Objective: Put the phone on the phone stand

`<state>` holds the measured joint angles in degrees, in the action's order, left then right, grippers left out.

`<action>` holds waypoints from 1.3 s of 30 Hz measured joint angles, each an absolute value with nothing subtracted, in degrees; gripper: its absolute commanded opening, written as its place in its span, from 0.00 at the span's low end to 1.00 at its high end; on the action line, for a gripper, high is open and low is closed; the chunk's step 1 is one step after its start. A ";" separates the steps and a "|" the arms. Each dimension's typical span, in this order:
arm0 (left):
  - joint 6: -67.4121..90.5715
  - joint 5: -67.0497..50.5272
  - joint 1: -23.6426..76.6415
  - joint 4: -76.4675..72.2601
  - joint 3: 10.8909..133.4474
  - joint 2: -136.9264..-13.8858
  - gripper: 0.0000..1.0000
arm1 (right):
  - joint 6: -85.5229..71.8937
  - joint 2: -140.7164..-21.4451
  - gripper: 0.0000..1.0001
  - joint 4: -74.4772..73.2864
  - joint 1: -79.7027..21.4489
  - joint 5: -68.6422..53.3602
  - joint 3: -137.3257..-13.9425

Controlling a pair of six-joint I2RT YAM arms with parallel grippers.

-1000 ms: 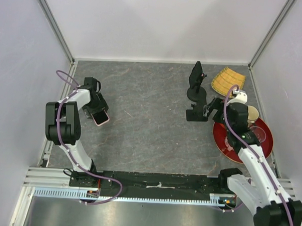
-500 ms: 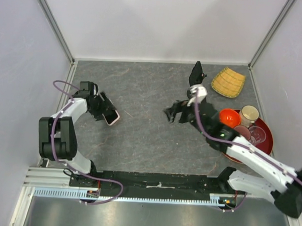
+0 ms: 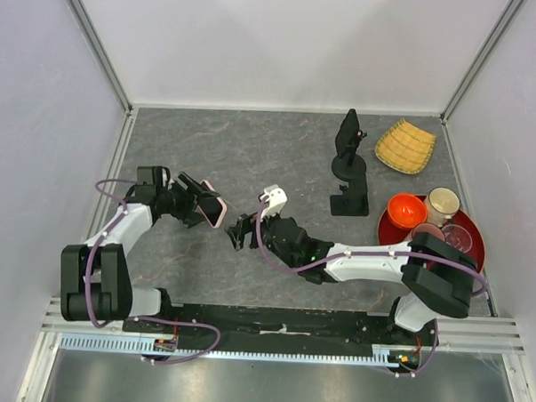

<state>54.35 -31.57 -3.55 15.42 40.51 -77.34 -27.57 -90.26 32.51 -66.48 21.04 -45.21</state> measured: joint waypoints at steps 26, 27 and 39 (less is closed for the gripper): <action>87.18 -36.25 -3.36 13.13 27.62 -51.66 0.02 | -20.03 -105.97 0.66 67.22 -75.16 40.49 -45.67; 87.83 -36.23 -3.33 13.08 27.55 -51.33 0.02 | -20.03 -106.65 0.65 68.40 -75.16 40.62 -45.67; 93.76 -36.14 -3.01 13.10 25.85 -47.51 0.02 | -19.40 -112.38 0.51 73.60 -75.16 42.19 -50.70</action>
<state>93.76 -36.14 -3.01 13.10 25.85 -47.51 -19.40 -112.38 73.60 -75.16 42.19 -50.70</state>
